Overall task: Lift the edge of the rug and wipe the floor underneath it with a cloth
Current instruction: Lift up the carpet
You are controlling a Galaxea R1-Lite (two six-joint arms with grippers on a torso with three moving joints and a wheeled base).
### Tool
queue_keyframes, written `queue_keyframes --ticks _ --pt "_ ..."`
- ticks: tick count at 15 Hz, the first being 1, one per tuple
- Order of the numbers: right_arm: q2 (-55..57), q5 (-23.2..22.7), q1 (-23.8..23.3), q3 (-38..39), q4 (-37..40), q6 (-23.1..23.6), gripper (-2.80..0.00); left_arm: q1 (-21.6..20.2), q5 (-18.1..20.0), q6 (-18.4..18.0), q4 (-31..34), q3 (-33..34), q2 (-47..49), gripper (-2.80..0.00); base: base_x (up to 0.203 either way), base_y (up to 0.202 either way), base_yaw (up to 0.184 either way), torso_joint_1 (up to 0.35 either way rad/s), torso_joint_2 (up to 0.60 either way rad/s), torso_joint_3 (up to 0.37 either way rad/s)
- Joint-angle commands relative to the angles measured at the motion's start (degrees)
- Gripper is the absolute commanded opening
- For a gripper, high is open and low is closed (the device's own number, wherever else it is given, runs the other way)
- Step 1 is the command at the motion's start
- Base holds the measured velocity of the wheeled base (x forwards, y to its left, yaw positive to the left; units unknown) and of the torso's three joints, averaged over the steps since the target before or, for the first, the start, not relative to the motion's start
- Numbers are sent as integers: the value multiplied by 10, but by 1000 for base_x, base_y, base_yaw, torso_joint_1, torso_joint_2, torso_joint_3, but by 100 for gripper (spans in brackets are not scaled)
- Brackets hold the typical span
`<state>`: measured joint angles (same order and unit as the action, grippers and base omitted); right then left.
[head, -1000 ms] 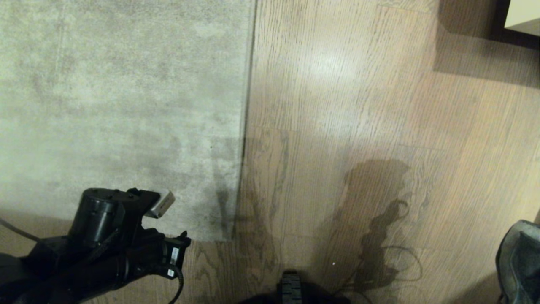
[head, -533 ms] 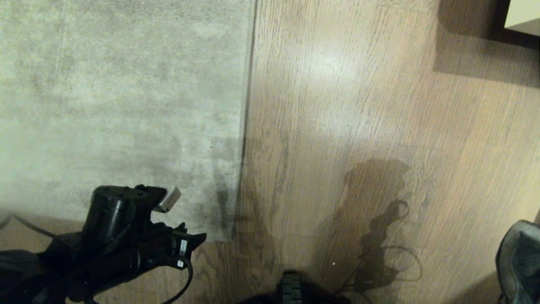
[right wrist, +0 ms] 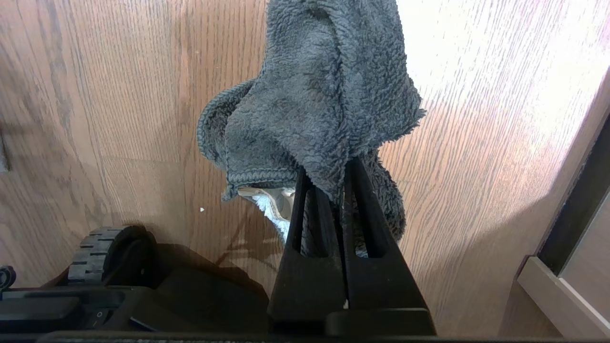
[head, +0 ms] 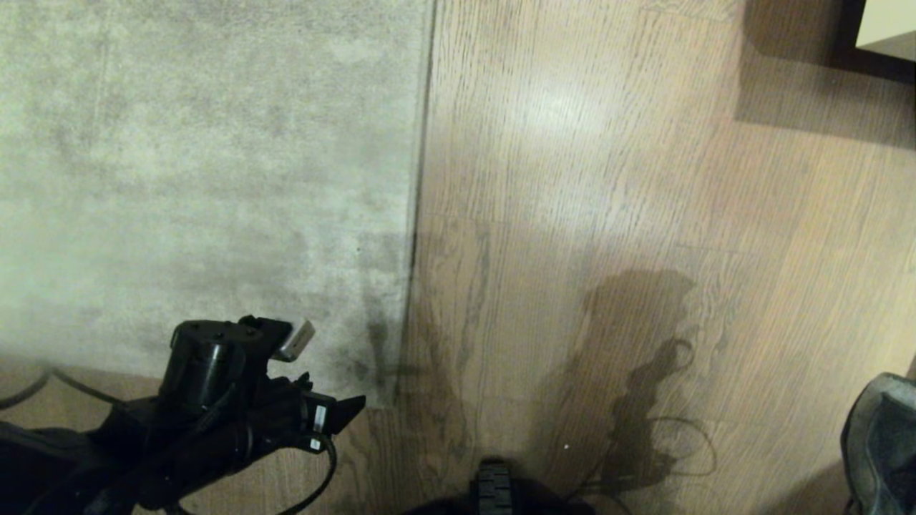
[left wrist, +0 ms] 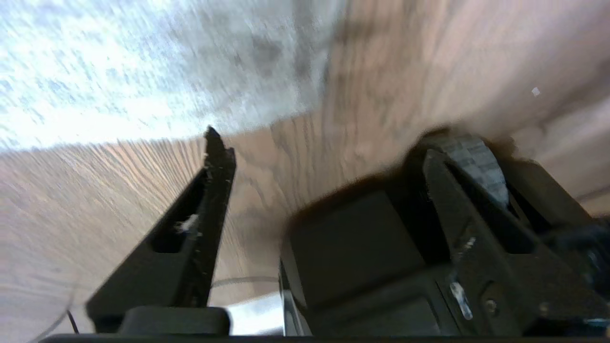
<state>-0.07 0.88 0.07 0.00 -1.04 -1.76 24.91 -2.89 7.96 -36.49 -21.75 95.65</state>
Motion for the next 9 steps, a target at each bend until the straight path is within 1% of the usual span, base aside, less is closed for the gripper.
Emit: queue_keyframes --ticks 1,3,6,9 --pt "1 0 0 0 0 0 -280 1 -7 0 -17 -5 37 0 0 0 0 0 0 0" --pt "1 0 0 0 0 0 -280 0 -9 1 -17 -14 49 0 0 0 0 0 0 0" --pt "1 0 0 0 0 0 -280 2 -12 -10 -19 -31 61 0 0 0 0 0 0 0" --pt "1 0 0 0 0 0 -280 18 -31 -12 -18 -62 81 0 0 0 0 0 0 0"
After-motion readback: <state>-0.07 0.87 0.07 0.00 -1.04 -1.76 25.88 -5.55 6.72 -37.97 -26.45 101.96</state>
